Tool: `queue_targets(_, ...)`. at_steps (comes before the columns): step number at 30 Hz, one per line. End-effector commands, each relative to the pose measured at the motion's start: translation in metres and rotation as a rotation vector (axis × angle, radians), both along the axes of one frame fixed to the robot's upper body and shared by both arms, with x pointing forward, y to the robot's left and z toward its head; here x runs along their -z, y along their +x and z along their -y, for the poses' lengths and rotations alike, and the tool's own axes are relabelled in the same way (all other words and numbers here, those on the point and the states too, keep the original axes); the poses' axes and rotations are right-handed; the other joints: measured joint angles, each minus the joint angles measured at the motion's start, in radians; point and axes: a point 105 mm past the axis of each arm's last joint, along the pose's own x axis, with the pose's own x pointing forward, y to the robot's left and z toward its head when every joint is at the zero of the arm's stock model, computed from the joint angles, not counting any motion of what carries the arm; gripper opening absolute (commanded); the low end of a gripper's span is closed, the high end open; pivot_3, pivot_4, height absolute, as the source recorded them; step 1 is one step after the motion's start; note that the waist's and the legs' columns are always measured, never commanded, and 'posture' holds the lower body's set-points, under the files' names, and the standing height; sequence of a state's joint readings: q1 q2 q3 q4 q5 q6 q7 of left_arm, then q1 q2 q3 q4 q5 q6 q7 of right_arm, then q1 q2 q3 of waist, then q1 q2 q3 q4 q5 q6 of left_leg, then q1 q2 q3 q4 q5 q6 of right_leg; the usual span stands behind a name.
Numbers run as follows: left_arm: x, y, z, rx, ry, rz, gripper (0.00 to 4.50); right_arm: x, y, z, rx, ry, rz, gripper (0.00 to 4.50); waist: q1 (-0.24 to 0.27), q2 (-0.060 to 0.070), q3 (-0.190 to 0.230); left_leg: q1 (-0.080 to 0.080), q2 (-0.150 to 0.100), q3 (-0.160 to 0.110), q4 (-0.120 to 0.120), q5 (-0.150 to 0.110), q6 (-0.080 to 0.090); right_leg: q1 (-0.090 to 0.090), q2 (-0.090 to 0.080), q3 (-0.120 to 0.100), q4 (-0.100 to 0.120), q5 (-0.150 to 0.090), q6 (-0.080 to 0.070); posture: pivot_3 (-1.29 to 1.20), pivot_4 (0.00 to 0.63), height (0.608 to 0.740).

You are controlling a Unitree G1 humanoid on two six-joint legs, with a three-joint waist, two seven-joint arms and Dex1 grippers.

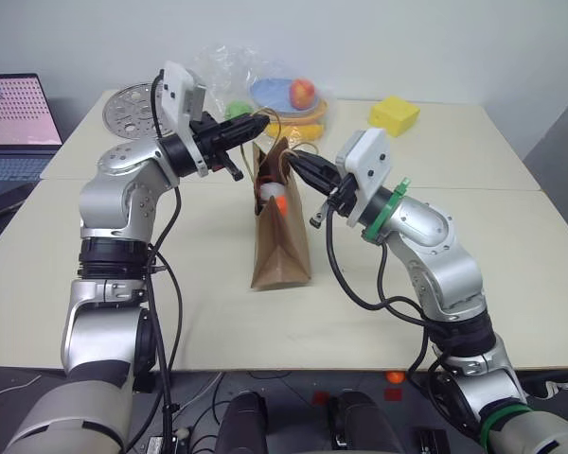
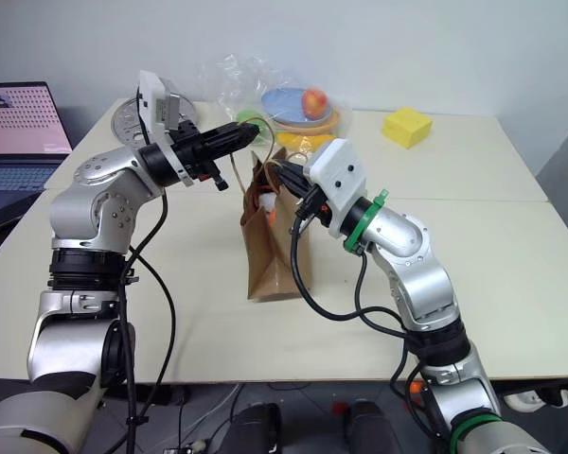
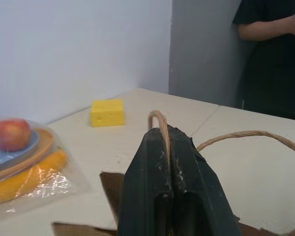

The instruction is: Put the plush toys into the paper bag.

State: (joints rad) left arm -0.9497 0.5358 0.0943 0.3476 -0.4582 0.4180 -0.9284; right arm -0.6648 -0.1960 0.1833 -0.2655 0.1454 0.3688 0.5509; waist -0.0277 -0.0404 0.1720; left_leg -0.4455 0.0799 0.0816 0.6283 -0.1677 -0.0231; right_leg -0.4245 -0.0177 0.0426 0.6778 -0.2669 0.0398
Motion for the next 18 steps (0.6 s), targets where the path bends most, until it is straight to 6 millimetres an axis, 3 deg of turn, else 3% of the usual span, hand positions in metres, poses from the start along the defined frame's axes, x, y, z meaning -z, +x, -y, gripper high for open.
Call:
queue_targets(1, -0.018, -0.007, -0.01, -0.023, -0.015, 0.074, 0.0, -0.018, -0.007, -0.008, -0.037, 0.034, 0.075, 0.03, 0.0, 0.0, 0.0, 0.0, 0.0, 0.0, 0.0, 0.0, 0.0, 0.0, 0.0, 0.0, 0.0, 0.0, 0.0, 0.0, 0.15, 0.74)
queue_targets(6, -0.005, -0.015, -0.009, -0.008, 0.007, 0.046, 0.0, 0.002, -0.001, -0.016, -0.041, -0.026, 0.028, 0.03, -0.003, 0.0, 0.0, 0.0, 0.0, 0.0, 0.0, 0.0, 0.0, 0.0, 0.0, 0.0, 0.001, 0.0, 0.0, 0.0, 0.15, 0.74)
queue_targets(11, -0.01, -0.015, -0.016, -0.047, 0.016, 0.06, 0.0, 0.011, 0.0, -0.028, -0.079, -0.044, -0.018, 0.03, -0.002, 0.0, 0.0, 0.0, 0.0, 0.0, 0.001, 0.0, 0.0, 0.0, 0.0, 0.0, 0.001, 0.0, 0.0, 0.0, 0.15, 0.74)
queue_targets(18, -0.018, -0.014, -0.025, -0.086, 0.025, 0.088, 0.0, 0.0, 0.007, -0.045, -0.115, 0.008, -0.004, 0.03, -0.004, 0.0, 0.0, 0.0, 0.001, 0.0, 0.001, 0.0, 0.0, 0.0, 0.0, 0.0, 0.001, 0.0, 0.0, 0.0, 0.15, 0.74)
